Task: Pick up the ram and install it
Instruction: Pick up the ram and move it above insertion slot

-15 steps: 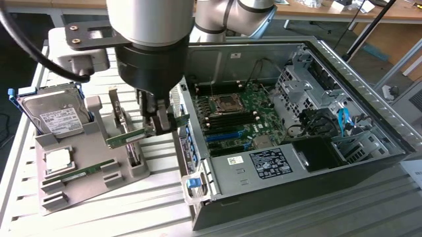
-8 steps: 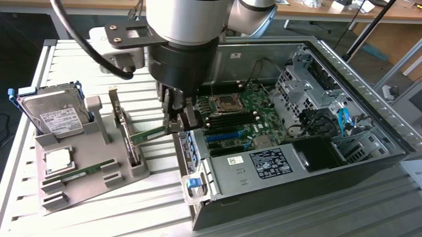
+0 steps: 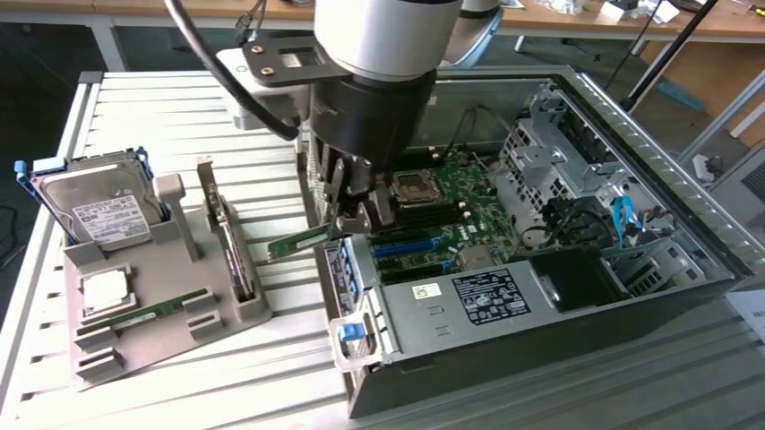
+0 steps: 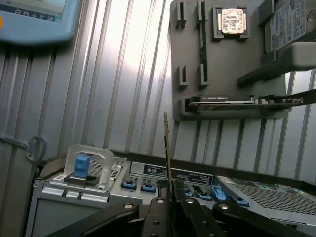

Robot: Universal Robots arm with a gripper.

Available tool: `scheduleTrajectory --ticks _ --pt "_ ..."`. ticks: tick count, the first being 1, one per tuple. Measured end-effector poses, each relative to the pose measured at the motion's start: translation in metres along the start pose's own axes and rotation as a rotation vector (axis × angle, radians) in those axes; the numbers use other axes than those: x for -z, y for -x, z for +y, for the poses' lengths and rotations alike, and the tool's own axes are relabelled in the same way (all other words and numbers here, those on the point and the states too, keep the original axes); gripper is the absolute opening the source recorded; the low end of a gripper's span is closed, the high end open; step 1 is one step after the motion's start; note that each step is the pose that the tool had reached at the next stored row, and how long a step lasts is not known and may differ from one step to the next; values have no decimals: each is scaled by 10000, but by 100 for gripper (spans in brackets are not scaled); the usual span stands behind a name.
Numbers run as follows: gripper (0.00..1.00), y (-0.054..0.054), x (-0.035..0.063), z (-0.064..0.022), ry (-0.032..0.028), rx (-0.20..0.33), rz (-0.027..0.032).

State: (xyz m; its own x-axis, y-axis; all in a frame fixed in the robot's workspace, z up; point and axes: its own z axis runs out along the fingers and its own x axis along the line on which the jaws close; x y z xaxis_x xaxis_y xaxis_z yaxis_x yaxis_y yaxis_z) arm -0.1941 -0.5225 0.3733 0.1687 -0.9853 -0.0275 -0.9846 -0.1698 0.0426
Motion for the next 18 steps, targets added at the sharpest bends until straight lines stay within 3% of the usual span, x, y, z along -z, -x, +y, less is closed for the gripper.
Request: scheduleTrajectory --ticks 10,14,18 --pt "14 -54 14 -312 18 -9 -4" --pt "14 -60 15 -342 12 -226 -13" --pt "14 -60 9 -343 -8 -959 -45"
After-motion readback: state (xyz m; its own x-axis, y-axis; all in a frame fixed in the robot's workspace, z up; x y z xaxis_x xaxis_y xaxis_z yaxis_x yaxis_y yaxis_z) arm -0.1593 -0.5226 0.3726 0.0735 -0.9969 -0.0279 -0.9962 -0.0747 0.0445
